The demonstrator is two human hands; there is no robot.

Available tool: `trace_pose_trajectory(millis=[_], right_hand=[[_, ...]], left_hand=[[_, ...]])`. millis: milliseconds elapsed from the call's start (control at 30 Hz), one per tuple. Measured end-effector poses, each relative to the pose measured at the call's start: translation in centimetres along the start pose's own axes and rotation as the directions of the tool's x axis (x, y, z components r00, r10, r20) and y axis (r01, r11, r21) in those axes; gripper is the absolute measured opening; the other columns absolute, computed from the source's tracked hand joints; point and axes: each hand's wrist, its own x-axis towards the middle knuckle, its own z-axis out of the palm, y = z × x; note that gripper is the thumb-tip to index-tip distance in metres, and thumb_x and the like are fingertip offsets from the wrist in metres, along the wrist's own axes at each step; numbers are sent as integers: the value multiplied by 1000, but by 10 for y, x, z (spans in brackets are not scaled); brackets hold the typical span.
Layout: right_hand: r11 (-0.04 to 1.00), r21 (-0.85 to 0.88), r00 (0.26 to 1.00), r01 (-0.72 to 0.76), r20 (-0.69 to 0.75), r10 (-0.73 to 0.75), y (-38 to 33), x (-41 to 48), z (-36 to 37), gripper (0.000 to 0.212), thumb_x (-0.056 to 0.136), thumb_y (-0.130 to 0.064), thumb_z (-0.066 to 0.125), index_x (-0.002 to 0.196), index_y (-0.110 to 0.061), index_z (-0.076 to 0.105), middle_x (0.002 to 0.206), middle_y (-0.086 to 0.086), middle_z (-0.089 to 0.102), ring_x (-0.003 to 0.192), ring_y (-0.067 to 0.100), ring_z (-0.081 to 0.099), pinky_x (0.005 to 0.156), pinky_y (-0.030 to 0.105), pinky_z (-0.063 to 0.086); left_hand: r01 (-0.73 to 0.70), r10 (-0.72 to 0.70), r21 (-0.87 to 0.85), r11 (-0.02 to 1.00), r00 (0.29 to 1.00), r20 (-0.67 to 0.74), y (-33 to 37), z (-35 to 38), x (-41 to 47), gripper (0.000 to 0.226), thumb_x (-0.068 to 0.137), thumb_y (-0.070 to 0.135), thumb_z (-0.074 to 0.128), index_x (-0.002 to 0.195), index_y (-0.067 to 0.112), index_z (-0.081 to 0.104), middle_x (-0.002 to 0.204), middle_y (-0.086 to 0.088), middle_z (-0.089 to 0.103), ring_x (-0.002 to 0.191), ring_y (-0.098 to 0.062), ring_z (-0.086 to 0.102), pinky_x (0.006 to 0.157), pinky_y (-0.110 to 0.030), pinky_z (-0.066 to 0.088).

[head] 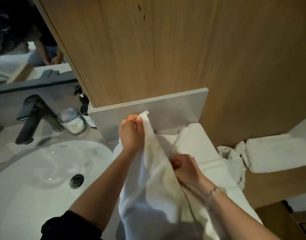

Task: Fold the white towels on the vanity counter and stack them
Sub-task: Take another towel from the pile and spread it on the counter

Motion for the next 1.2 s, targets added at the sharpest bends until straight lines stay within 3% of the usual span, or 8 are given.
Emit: trace_pose_trajectory(millis=[200, 333, 500, 600, 700, 900, 1067, 1200], right_hand=[[985, -154, 977, 72, 208, -39, -47, -22, 41, 13, 79, -29, 64, 69, -22, 59, 76, -4, 65, 72, 12, 59, 71, 31, 50], [990, -12, 931, 142, 340, -130, -50, -13, 25, 24, 86, -10, 60, 64, -22, 59, 63, -13, 54, 56, -8, 54, 57, 6, 37], [992, -102, 939, 77, -328, -107, -2, 38, -45, 18, 84, -14, 65, 101, -14, 69, 101, 3, 67, 92, 17, 59, 79, 23, 39], [912, -400, 950, -87, -308, -45, 39, 53, -68, 43, 81, -30, 69, 121, -15, 61, 122, 6, 61, 115, 29, 52, 95, 30, 33], [950, -313, 941, -14, -324, -93, 58, 54, -53, 21, 78, -17, 73, 98, -10, 74, 100, 11, 70, 100, 32, 58, 87, 28, 34], [995, -79, 922, 63, -376, -88, 53, 46, -43, 12, 76, -16, 70, 85, -12, 78, 71, -3, 62, 75, 23, 57, 64, 19, 35], [982, -5, 889, 191, -424, -175, 35, 29, -27, 4, 76, -4, 75, 73, -7, 76, 70, 1, 68, 69, 20, 62, 63, 5, 39], [980, 110, 936, 165, -331, -121, 29, 23, -26, 8, 75, -8, 74, 70, -14, 74, 71, 4, 71, 83, 11, 67, 63, 4, 38]], left_hand=[[375, -245, -297, 878, 886, 394, -3, -3, -8, 24, 98, 37, 43, 105, 16, 53, 103, -4, 59, 99, -22, 58, 97, -41, 47], [499, -329, -277, 821, 810, 485, -14, -3, -15, 66, 93, 61, 28, 135, 12, 43, 131, 3, 47, 123, -16, 43, 111, -34, 28], [440, -249, -314, 841, 831, 498, -18, -7, -22, 27, 86, 28, 64, 107, 12, 56, 97, -1, 62, 90, -16, 59, 78, -25, 50], [485, -274, -357, 799, 821, 501, -21, -8, -22, 9, 83, 13, 67, 90, 15, 62, 89, -8, 67, 87, -24, 65, 79, -38, 55], [557, -332, -429, 711, 804, 493, -22, -9, -20, 7, 88, 11, 61, 93, 5, 62, 85, -13, 68, 83, -27, 67, 67, -31, 56], [220, -104, -165, 961, 847, 522, 2, -3, -10, 13, 88, 31, 62, 89, 18, 62, 86, 0, 64, 84, -16, 61, 76, -27, 50], [99, -130, 85, 991, 807, 576, 7, 23, -22, 40, 69, 44, 75, 92, 14, 62, 91, -4, 65, 89, -23, 62, 77, -30, 45], [162, -115, -62, 985, 876, 469, -3, 26, -28, 20, 62, 28, 48, 79, 18, 47, 83, -5, 62, 79, -19, 55, 68, -28, 38]])
